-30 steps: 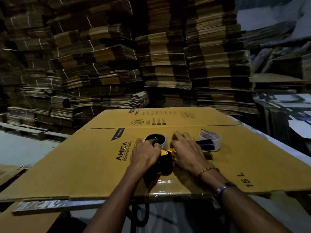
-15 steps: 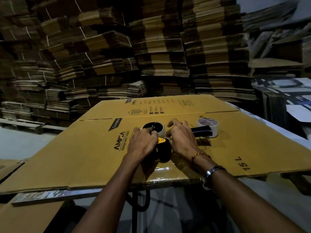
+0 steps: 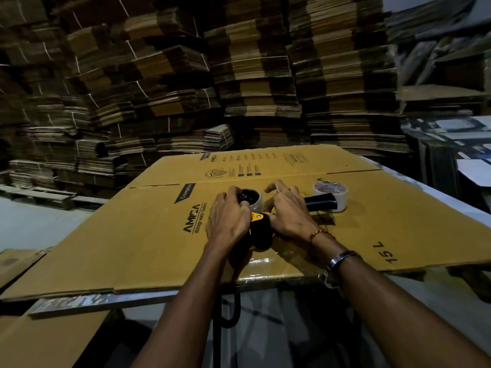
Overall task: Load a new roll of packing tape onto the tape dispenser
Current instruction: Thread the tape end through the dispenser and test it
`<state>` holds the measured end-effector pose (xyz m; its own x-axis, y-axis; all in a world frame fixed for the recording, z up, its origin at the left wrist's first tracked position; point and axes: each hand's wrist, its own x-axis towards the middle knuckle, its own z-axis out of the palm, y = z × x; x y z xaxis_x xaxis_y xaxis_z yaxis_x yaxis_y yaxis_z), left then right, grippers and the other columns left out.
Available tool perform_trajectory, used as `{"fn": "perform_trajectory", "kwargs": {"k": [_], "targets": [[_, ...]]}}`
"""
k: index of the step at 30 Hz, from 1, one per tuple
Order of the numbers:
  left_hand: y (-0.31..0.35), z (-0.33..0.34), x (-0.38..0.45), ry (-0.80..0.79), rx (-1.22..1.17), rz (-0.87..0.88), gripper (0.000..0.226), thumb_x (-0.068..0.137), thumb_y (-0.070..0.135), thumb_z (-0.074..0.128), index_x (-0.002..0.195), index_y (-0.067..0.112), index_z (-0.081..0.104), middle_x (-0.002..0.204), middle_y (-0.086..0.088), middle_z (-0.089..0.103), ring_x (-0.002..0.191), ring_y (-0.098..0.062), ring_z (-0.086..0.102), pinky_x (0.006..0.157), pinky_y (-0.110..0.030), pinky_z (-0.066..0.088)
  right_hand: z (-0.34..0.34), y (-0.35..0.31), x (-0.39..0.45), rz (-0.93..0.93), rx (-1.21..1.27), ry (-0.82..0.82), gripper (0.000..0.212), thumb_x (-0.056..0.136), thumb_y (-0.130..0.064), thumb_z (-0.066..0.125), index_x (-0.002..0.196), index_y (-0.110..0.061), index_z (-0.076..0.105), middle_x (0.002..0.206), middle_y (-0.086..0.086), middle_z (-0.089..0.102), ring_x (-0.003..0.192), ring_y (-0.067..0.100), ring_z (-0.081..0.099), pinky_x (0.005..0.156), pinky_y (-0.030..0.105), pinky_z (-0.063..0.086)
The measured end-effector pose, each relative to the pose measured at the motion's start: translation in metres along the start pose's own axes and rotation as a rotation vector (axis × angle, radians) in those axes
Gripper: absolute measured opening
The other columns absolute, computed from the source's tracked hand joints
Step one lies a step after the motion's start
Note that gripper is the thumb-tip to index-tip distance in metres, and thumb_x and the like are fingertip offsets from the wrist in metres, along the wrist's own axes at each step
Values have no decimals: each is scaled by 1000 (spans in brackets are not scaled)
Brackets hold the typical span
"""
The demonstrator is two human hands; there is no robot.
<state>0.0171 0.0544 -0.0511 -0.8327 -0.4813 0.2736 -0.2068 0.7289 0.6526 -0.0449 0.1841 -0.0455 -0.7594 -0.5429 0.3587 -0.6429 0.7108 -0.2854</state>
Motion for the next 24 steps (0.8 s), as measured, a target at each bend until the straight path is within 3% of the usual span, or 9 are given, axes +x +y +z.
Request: {"fn": "perform_trajectory", "kwargs": {"k": [7,10,16,24], "targets": [[6,1,-4,45,-13,-65,45,98,34,43,142,28,35,138,-7,47,119,-28,48,90,-45,36,-5,1,-2,3,32,-47,10,86,-27,72,84,-17,75,144,-5,38,135,24,24,106,44,35],[7,2,-6,63,-20,-89,45,98,35,42,142,29,35,140,-7,45,122,-30,48,95,-47,37,-9,1,-5,-7,52,-61,9,87,-24,70,79,-20,72,146,-5,36,139,26,20,110,47,34],[8,4,-6,69,-12,-96,45,99,35,43,143,27,36,143,-7,43,124,-30,47,97,-49,37,-17,4,-14,-87,60,-98,8,85,-17,69,80,-18,76,156,-6,28,149,30,0,120,55,14],[8,5,-4,66,-16,-102,44,99,35,42,141,27,37,142,-7,43,122,-31,47,100,-53,39,-27,-2,-35,-120,1,-44,12,84,-15,66,75,-17,74,156,-9,26,149,27,-3,117,58,19]]}}
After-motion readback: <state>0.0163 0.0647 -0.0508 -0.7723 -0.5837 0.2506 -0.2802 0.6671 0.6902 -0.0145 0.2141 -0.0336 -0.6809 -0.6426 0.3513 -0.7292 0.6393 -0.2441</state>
